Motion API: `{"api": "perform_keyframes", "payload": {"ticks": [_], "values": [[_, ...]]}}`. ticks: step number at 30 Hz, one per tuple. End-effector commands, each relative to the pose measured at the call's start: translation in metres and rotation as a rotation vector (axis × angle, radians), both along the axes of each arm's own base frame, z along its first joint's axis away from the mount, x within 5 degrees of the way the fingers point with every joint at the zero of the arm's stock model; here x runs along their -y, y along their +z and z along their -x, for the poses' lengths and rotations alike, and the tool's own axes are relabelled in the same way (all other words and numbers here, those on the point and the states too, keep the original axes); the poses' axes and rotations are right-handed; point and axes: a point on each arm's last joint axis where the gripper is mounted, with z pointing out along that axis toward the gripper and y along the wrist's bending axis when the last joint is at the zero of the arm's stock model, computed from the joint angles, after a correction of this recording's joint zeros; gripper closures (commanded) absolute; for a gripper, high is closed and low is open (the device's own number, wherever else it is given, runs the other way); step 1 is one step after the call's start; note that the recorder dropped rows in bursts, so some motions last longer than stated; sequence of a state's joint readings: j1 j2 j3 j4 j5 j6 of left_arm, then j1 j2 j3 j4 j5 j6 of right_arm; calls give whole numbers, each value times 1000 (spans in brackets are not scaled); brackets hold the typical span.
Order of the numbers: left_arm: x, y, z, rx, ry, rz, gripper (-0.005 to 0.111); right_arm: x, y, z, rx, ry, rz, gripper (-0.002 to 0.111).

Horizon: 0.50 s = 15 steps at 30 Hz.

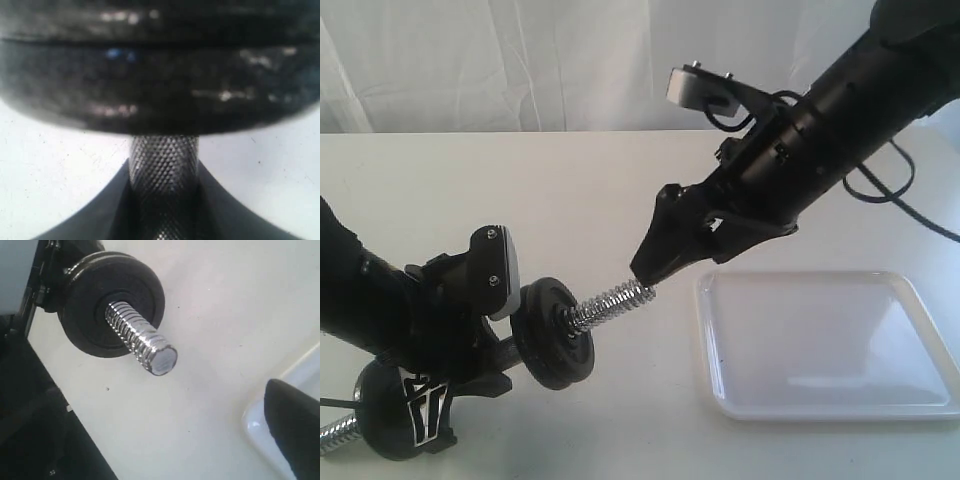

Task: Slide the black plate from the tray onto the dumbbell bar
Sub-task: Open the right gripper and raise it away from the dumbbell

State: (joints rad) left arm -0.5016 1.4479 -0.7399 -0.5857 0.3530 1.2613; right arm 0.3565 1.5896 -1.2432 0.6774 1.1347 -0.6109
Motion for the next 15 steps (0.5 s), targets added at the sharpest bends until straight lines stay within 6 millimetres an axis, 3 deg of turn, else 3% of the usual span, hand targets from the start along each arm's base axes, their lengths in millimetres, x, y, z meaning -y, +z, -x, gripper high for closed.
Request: {"api": "perform_keyframes", "payload": {"ticks": [1,3,4,6,10,15], "values": [[6,26,-4,44,82,129,107,13,21,6,78,-108,46,19],[8,19,-7,13,90,124,107,18,34,12,117,-158,48,46],[9,14,-8,-8,97,120,107,20,42,17,144,-158,39,69],[10,9,-10,-23,98,110,107,22,50,23,171,-155,28,88],[11,5,-11,-39,101,105,107,25,59,31,203,-152,15,108],[12,0,-12,-53,105,98,107,26,62,34,212,-152,11,108]]}}
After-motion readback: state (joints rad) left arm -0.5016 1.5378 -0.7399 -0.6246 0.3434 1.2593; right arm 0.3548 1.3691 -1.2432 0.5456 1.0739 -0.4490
